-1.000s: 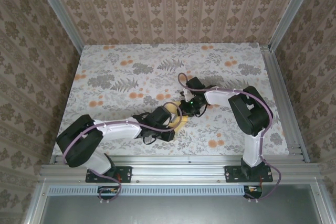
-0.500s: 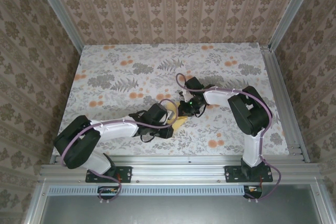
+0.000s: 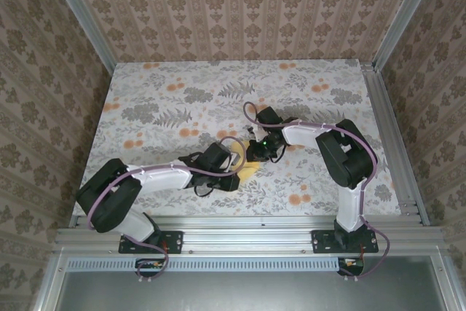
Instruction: Fold a paper plane with a square sheet of paper (pick it up from the middle)
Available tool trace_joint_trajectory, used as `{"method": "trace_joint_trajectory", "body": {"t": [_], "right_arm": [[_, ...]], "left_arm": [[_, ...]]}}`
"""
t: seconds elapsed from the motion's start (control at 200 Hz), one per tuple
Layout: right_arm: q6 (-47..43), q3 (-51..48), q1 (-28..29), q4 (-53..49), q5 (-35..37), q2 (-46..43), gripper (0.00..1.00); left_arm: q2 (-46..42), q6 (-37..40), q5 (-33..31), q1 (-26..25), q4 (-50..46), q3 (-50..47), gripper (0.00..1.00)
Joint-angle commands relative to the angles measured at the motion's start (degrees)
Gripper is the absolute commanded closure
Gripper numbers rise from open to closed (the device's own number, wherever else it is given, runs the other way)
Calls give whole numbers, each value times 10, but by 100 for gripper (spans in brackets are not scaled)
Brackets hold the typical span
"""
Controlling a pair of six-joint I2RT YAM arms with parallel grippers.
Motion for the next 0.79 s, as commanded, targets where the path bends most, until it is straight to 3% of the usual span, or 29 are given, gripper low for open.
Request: {"method": "trace_joint_trajectory", "body": {"t": [0.0,0.79], "right_arm": [[-12,4,7,-38,14,23,85],[-34,4,7,-53,14,28,87]], "left_arm": [[7,-3,9,9,4,-5,86],[8,-21,29,46,34,-30,90]]}}
